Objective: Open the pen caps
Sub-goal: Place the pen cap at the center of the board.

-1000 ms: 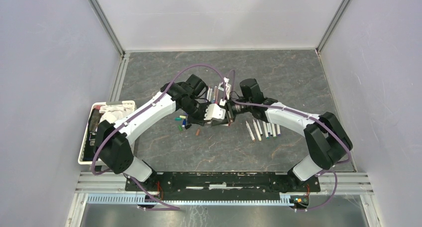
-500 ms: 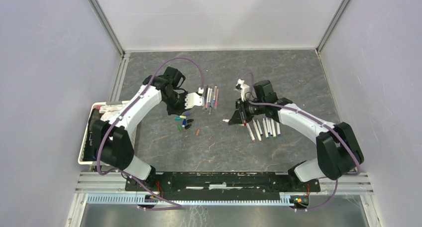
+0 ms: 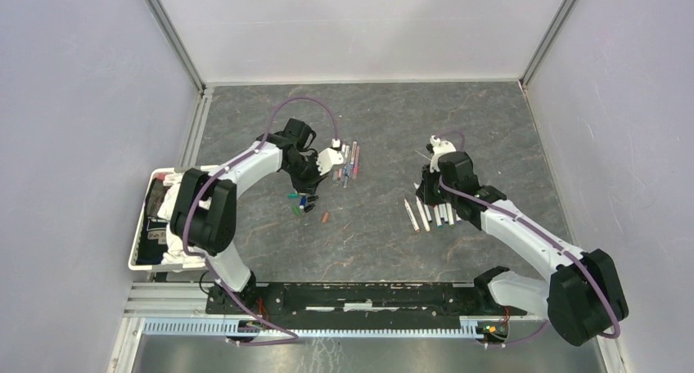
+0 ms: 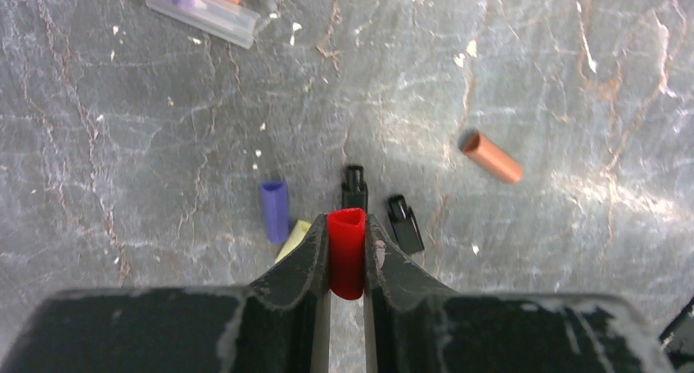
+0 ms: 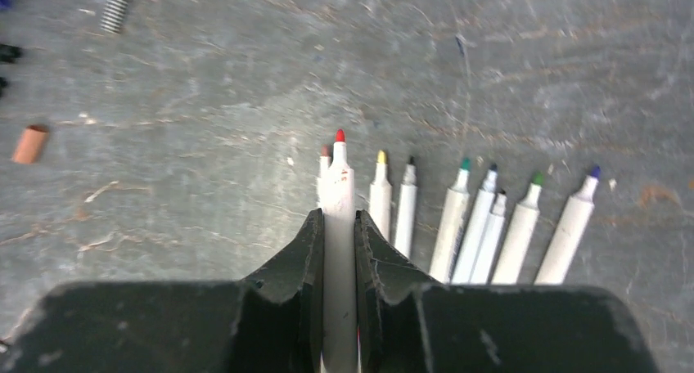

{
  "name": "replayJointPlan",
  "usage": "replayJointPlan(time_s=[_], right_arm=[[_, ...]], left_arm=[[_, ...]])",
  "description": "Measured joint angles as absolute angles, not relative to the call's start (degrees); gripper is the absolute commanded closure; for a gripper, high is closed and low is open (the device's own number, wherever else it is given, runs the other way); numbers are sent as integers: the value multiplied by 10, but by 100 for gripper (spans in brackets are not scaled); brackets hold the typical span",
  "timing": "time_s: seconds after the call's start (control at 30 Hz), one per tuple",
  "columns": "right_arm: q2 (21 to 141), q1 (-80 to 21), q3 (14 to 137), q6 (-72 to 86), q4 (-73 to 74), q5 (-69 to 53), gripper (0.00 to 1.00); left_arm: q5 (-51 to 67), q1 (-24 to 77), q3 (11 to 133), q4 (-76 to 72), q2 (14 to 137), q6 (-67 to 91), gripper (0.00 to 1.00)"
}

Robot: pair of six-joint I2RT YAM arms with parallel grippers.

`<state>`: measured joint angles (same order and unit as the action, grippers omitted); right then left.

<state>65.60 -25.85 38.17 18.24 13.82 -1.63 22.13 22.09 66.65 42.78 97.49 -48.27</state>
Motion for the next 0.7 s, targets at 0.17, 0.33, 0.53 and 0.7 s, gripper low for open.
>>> replayJointPlan(time_s=[0.17, 0.33, 0.53, 0.7], right_arm=[[656, -258, 347, 198, 135, 24, 100], [658, -258, 329, 208, 117, 46, 100], [684, -258, 329, 214, 88, 66, 100], [709, -259, 329, 213, 70, 86, 100]], left_arm=[[220, 226, 667, 387, 1014, -449, 88], [208, 228, 667, 372, 1029, -438, 71], [197, 229, 667, 373, 1029, -433, 57], [198, 229, 679, 398, 1028, -430, 42]])
